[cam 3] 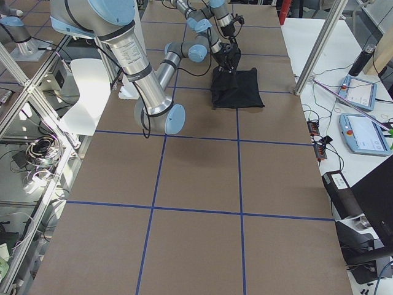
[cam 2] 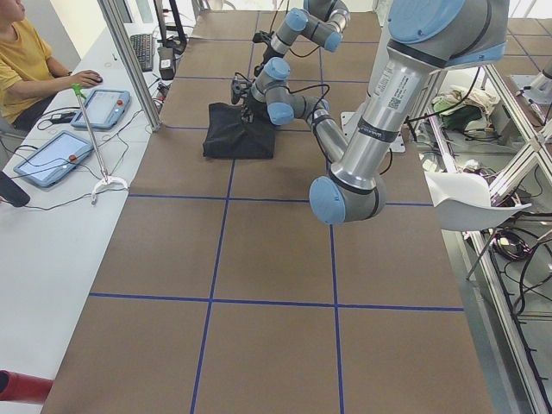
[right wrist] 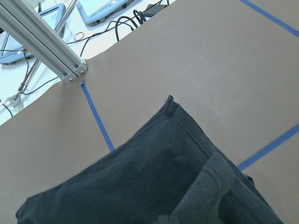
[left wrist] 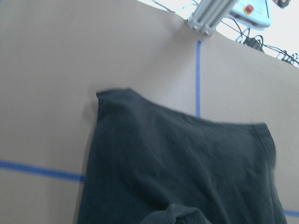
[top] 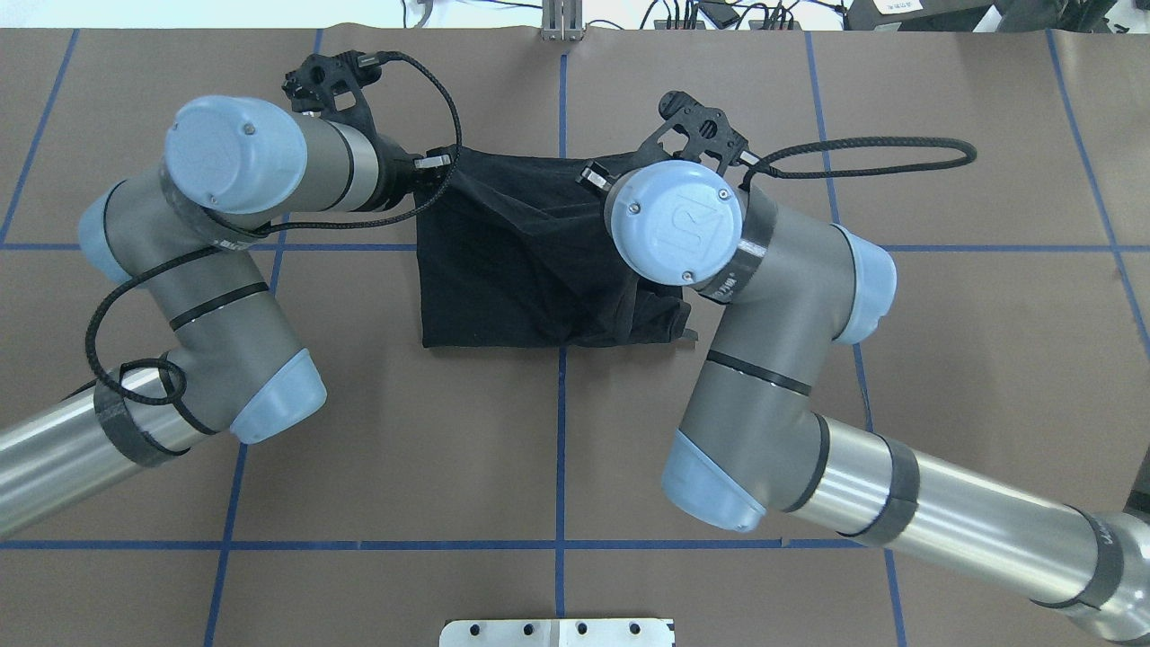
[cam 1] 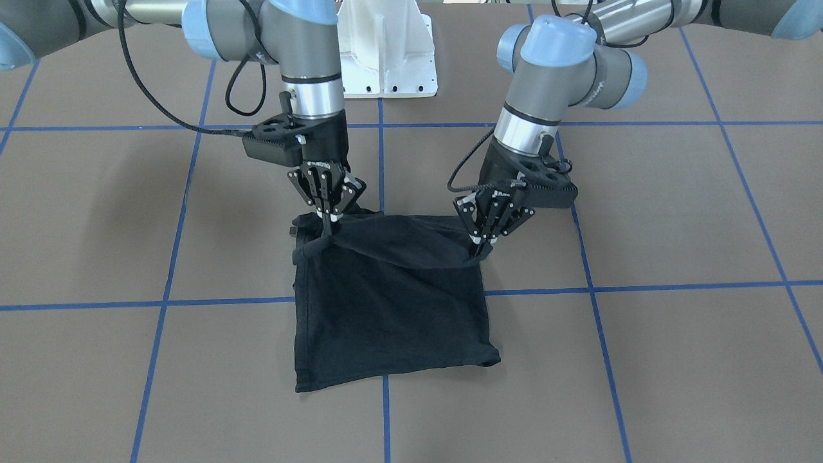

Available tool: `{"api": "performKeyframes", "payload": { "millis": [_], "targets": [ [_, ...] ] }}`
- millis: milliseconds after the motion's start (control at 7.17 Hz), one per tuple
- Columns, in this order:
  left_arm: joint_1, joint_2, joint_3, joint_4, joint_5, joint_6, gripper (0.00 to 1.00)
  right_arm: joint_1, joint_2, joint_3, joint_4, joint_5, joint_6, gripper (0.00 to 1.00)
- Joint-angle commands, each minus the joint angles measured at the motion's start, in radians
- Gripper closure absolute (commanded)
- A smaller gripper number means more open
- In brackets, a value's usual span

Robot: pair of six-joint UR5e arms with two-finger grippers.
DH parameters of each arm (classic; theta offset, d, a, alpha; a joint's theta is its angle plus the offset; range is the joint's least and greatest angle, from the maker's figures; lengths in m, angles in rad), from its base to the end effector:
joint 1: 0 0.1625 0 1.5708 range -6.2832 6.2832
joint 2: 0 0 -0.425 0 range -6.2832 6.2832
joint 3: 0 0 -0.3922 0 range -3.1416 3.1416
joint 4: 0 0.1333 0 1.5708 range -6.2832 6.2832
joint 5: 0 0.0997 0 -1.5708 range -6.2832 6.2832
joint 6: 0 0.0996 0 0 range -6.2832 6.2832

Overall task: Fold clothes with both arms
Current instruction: 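Lift the near edge with both grippers and fold it away from the robot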

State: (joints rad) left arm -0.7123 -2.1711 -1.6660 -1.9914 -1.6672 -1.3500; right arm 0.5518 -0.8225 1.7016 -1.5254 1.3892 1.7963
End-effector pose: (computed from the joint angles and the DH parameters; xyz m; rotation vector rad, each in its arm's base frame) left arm 0.4293 -0.5342 0.2159 0.4276 1.0420 -0.3851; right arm -0.4977 -0.4840 0.1513 0.3254 -0.9085 0.8020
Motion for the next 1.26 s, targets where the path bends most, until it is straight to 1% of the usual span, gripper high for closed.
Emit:
{"api": "performKeyframes", "payload": {
  "millis": [0,140,279,419,558,837,977,1116],
  "targets": [
    [-0.044,-0.088,0.159,-0.044,-0.006,0.035,1.00,0.055,0.110,-0.277,0.167,0.007,-0.023,1.00],
    [-0.055,-0.140,0.255,-0.070,-0.006,0.054,1.00,0.066,0.147,-0.374,0.219,0.007,-0.035,1.00],
    [-0.064,-0.168,0.341,-0.107,-0.005,0.083,1.00,0.069,0.160,-0.405,0.226,0.007,-0.040,1.00],
    [-0.070,-0.185,0.427,-0.174,-0.005,0.092,1.00,0.074,0.163,-0.418,0.228,0.007,-0.054,1.00],
    [-0.070,-0.229,0.521,-0.202,0.000,0.115,1.00,0.077,0.175,-0.453,0.229,0.007,-0.057,1.00],
    [-0.067,-0.291,0.670,-0.268,0.003,0.118,1.00,0.077,0.174,-0.515,0.276,0.007,-0.087,1.00],
    [-0.067,-0.303,0.707,-0.291,0.003,0.138,1.00,0.077,0.174,-0.548,0.298,0.007,-0.134,1.00],
    [-0.068,-0.303,0.709,-0.291,0.003,0.161,1.00,0.088,0.174,-0.559,0.300,0.008,-0.168,0.95]
  ]
}}
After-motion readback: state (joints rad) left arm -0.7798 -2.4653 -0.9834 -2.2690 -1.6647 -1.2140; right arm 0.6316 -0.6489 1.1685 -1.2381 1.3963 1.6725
